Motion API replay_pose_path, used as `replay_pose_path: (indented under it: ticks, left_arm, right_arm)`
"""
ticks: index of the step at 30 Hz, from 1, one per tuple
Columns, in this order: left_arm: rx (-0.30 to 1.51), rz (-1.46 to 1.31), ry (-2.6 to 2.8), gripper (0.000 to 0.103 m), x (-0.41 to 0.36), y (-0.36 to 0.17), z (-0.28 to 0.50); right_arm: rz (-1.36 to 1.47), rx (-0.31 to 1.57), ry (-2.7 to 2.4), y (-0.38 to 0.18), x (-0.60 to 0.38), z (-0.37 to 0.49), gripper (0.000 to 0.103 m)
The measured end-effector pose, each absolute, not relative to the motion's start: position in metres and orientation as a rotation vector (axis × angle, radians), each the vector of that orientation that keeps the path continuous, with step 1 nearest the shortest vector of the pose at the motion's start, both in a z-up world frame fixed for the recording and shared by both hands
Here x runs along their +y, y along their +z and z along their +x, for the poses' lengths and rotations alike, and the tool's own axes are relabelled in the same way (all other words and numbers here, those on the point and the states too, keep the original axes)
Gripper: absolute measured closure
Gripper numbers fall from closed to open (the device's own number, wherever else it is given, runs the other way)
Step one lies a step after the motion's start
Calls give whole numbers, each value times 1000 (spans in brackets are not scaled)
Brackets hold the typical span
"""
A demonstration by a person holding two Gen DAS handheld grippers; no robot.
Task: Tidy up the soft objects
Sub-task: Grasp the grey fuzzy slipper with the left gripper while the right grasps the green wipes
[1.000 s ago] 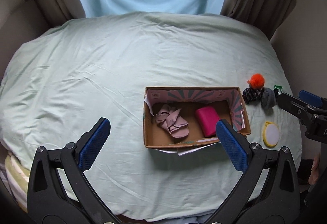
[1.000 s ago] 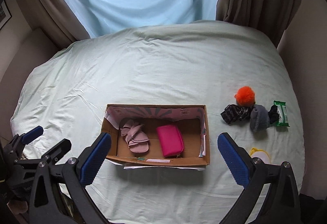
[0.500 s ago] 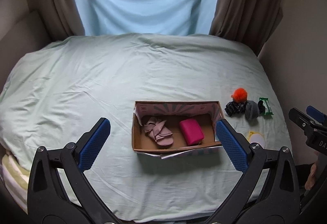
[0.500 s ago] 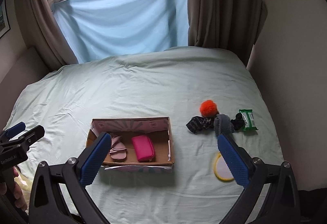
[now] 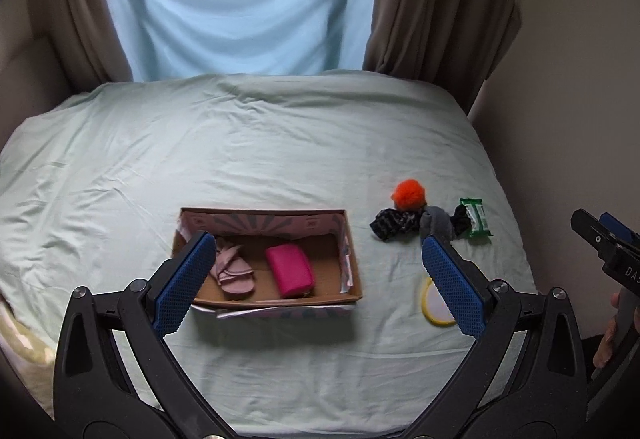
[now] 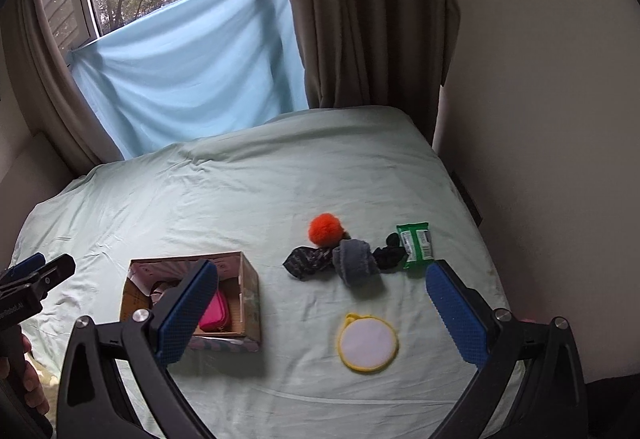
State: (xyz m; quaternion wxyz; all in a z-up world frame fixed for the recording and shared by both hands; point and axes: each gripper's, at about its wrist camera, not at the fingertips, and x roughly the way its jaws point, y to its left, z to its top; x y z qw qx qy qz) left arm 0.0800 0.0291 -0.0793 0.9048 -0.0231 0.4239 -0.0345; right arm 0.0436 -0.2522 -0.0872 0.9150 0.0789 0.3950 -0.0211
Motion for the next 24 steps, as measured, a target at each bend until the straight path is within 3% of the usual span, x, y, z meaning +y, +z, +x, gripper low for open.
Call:
replay_pose_path:
  ticks: [13, 24]
  left_arm:
    - [949, -74, -102, 0, -98, -143, 147]
    - [1129, -112, -180, 1, -174, -253, 221]
  right_arm:
    - [173, 866, -63, -139, -372, 112, 0]
    - [216, 942, -111, -222, -418, 181, 0]
